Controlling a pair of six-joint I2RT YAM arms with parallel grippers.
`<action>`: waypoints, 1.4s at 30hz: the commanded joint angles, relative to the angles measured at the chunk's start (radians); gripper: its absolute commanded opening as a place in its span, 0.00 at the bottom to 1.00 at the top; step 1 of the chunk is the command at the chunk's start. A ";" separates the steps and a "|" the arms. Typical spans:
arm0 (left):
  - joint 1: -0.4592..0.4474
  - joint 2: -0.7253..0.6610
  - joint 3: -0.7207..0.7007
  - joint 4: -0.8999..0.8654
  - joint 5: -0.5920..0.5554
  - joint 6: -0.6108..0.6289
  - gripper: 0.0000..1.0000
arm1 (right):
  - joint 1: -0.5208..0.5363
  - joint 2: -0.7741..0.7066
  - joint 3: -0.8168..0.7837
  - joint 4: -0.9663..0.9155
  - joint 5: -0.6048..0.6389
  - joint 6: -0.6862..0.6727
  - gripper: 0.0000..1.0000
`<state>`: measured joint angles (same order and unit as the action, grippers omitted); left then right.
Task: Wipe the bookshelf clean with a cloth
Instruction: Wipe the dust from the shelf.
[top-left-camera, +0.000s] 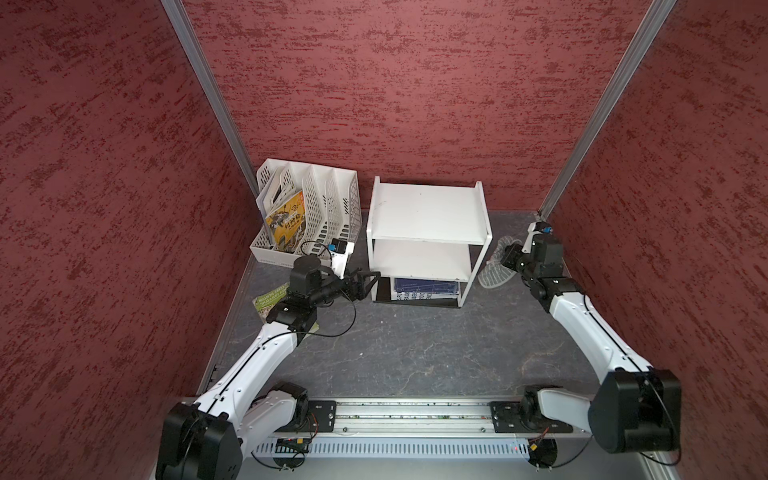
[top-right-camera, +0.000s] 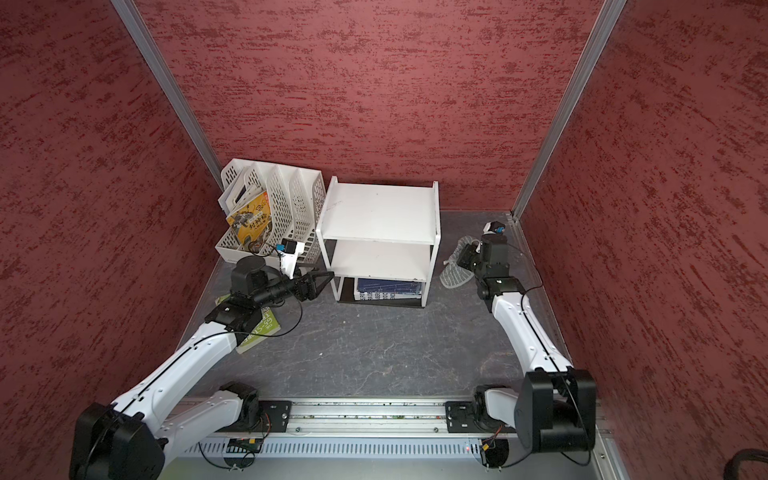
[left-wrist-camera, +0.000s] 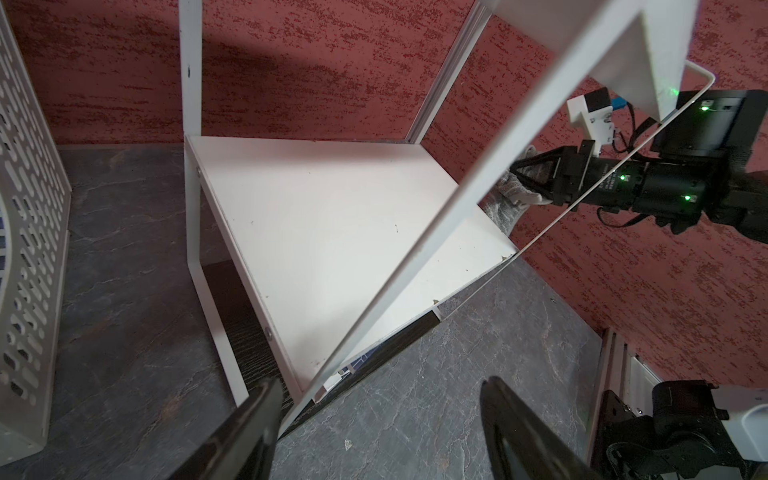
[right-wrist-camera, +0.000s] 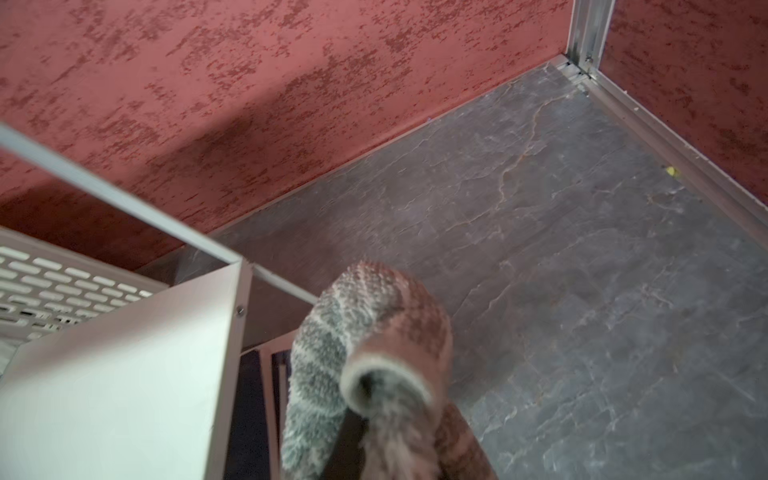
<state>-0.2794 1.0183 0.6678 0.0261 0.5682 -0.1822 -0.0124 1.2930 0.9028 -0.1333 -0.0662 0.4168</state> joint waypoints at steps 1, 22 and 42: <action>0.008 -0.004 0.020 0.029 0.027 0.014 0.76 | -0.051 0.123 0.048 0.111 -0.146 0.009 0.00; 0.001 0.039 0.030 0.046 0.055 0.012 0.63 | 0.013 0.682 0.458 0.407 -0.448 0.163 0.00; -0.002 0.071 0.036 0.056 0.081 0.014 0.58 | 0.053 0.851 0.366 0.438 -0.478 0.224 0.00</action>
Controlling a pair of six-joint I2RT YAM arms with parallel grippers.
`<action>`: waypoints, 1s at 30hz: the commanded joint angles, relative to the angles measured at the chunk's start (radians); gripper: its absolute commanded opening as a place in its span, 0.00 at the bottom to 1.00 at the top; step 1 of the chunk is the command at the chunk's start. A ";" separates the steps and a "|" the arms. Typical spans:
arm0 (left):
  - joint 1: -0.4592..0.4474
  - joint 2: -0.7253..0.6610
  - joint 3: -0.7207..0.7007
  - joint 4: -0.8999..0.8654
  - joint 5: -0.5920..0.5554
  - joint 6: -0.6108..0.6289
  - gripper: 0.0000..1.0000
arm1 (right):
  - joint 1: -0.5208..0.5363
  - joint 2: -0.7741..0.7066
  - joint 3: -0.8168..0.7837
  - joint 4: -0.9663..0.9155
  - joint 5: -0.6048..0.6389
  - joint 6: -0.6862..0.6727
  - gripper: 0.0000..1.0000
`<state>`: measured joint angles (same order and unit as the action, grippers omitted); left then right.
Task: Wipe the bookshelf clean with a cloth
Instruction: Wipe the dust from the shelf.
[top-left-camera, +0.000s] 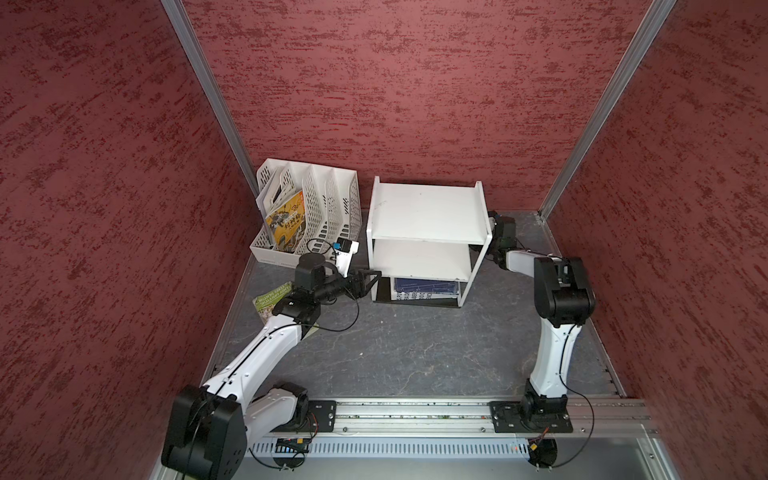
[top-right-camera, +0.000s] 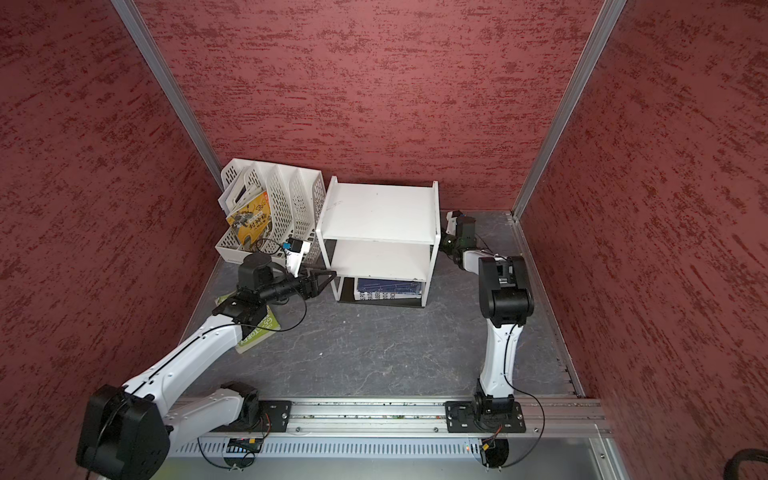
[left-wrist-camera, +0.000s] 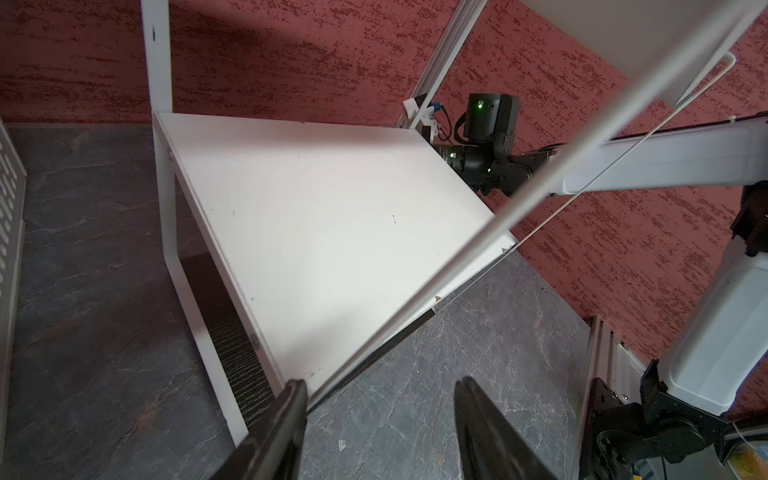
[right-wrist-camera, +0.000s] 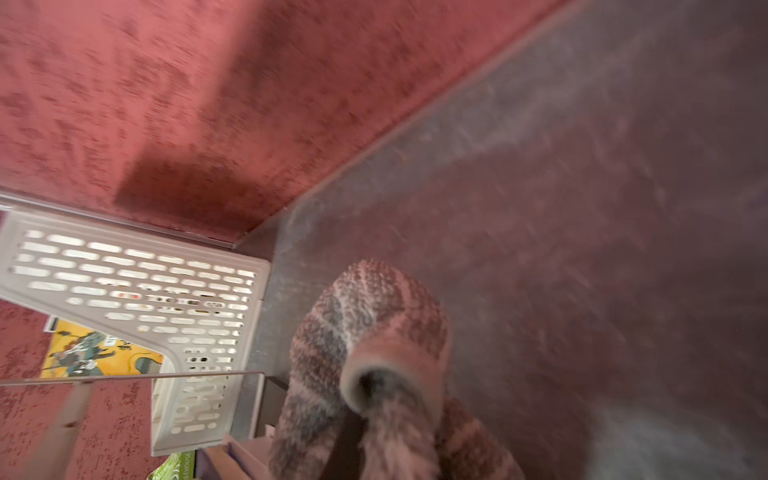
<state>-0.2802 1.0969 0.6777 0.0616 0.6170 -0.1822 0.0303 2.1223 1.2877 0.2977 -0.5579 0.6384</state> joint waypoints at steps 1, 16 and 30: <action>-0.004 -0.006 0.025 0.027 0.041 0.013 0.58 | 0.011 0.034 -0.018 -0.007 0.016 -0.003 0.00; -0.050 -0.005 0.036 0.028 0.057 0.021 0.58 | 0.005 -0.245 -0.022 -0.098 -0.037 -0.030 0.00; -0.115 0.008 0.062 0.003 0.035 0.024 0.57 | 0.006 0.013 -0.027 0.013 -0.073 0.061 0.00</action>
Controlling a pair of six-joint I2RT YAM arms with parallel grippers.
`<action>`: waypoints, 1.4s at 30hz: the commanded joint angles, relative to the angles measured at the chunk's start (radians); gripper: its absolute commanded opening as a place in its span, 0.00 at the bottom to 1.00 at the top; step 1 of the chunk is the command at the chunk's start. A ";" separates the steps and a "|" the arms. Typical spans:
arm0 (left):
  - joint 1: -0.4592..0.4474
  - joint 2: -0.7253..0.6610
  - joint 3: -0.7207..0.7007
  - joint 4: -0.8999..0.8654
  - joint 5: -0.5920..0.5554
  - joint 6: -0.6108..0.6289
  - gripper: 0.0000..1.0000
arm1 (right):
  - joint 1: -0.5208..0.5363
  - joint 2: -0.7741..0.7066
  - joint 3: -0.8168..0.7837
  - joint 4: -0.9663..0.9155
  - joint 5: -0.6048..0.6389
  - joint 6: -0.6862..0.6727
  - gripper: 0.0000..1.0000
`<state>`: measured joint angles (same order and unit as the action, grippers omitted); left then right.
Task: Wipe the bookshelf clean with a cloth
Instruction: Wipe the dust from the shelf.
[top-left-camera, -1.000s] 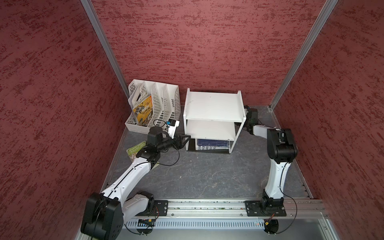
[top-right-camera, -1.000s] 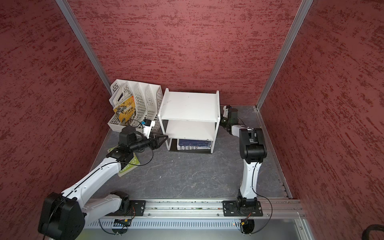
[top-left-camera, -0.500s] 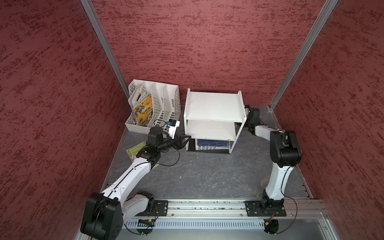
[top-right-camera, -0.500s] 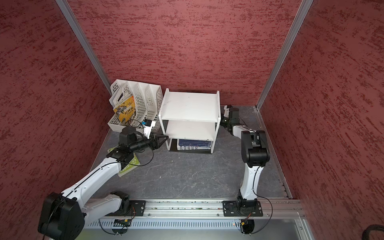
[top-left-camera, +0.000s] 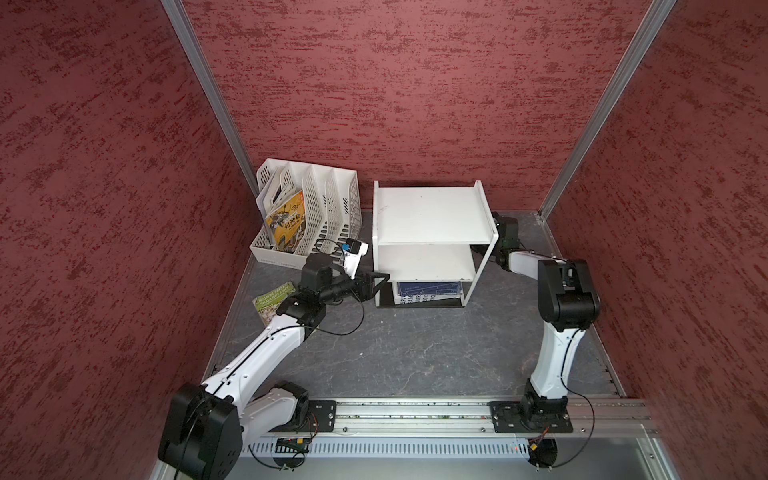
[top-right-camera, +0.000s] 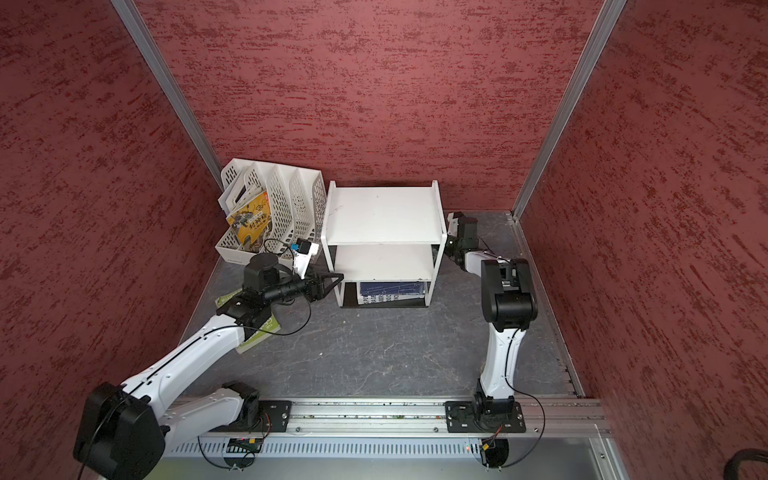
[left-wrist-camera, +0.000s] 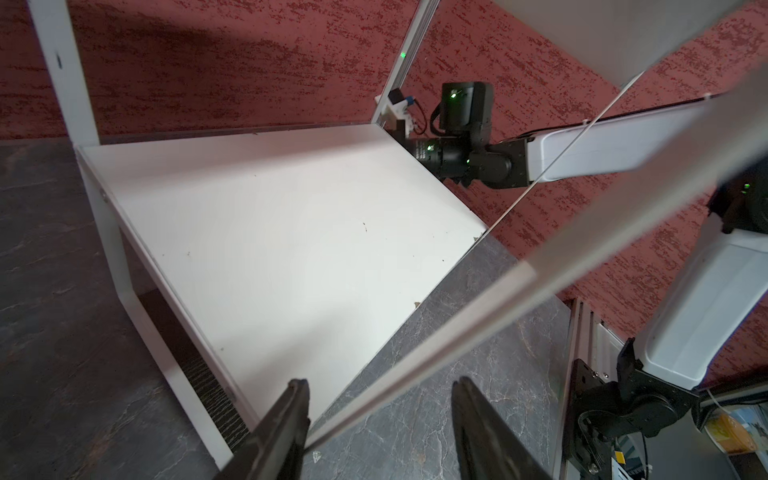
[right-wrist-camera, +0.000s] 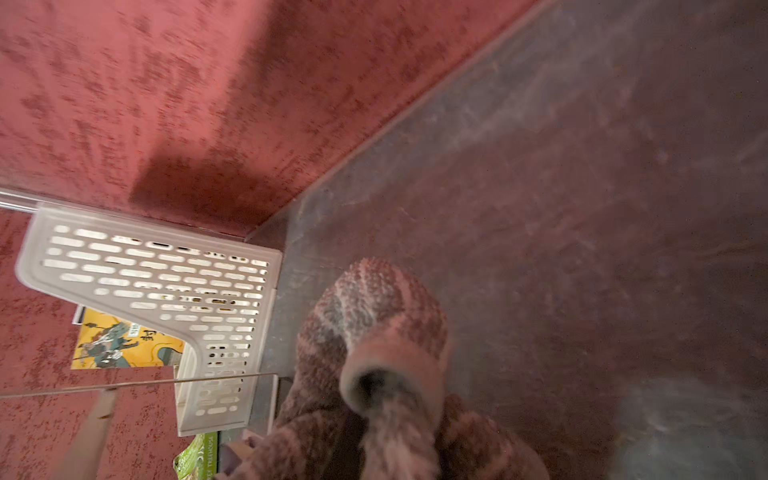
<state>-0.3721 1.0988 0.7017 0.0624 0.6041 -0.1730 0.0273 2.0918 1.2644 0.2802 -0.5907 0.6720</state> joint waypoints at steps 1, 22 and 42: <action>-0.024 0.007 0.041 -0.004 0.040 0.017 0.57 | 0.009 0.058 -0.004 0.035 -0.042 0.030 0.00; 0.050 -0.240 -0.095 -0.072 -0.168 -0.072 1.00 | -0.100 -0.456 -0.346 -0.174 0.475 -0.107 0.00; 0.064 -0.549 -0.422 -0.167 -0.191 -0.431 0.99 | 0.054 -1.288 -0.663 -0.690 0.767 -0.089 0.00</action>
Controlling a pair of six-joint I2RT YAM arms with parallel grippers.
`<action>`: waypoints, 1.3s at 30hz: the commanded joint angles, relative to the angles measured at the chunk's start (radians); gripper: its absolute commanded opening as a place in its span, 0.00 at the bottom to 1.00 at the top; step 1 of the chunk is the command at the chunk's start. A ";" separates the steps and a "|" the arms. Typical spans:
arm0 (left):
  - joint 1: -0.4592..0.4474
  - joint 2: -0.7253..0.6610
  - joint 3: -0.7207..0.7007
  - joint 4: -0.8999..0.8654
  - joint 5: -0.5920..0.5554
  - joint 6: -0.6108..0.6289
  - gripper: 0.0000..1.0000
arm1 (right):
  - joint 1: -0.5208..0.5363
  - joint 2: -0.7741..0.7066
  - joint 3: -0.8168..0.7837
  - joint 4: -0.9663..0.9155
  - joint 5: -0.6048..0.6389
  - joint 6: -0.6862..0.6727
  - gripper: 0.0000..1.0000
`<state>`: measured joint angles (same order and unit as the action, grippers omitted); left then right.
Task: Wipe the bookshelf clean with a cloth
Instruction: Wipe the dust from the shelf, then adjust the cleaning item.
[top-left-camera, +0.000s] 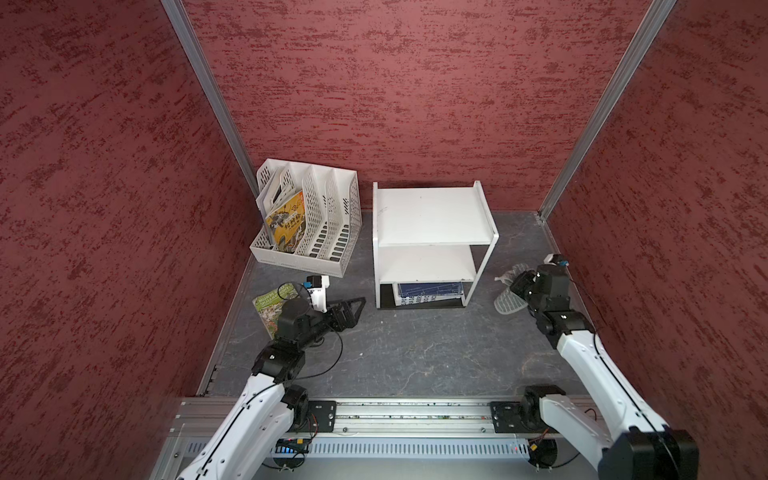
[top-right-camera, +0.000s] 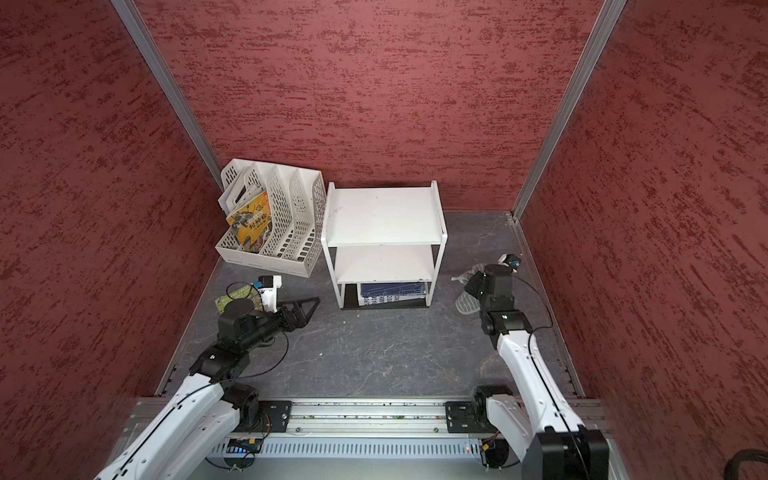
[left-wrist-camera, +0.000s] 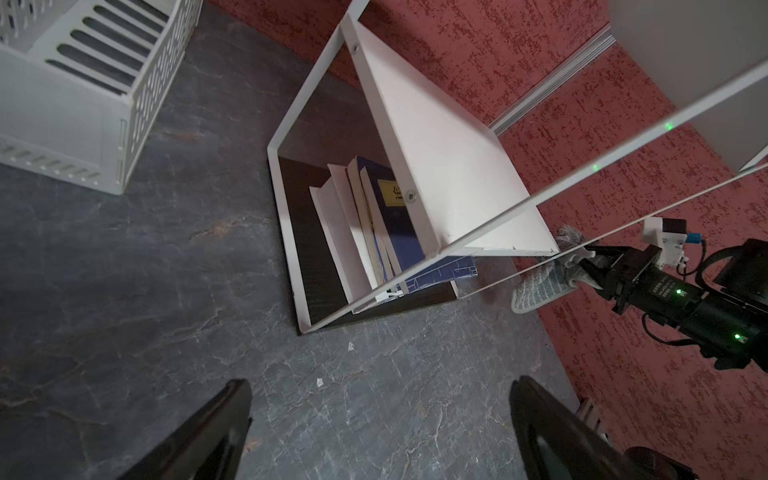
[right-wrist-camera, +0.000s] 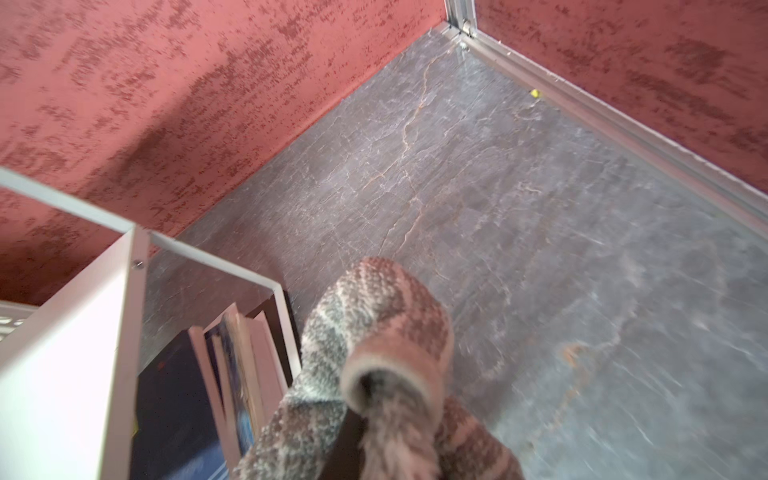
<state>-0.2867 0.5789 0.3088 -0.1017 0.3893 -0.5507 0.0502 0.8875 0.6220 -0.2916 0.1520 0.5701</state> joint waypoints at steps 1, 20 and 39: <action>-0.037 -0.038 -0.040 -0.003 0.021 -0.056 0.97 | 0.049 -0.113 -0.029 -0.134 0.005 0.018 0.00; -0.566 0.182 -0.100 0.416 -0.101 -0.151 0.91 | 0.249 -0.421 -0.204 -0.112 -0.642 0.104 0.00; -0.780 0.586 0.046 0.904 -0.125 -0.217 0.93 | 0.591 -0.182 -0.289 0.441 -0.712 0.178 0.00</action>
<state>-1.0618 1.1332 0.3290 0.6811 0.2394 -0.7456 0.6163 0.6987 0.3389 0.0425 -0.5564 0.7399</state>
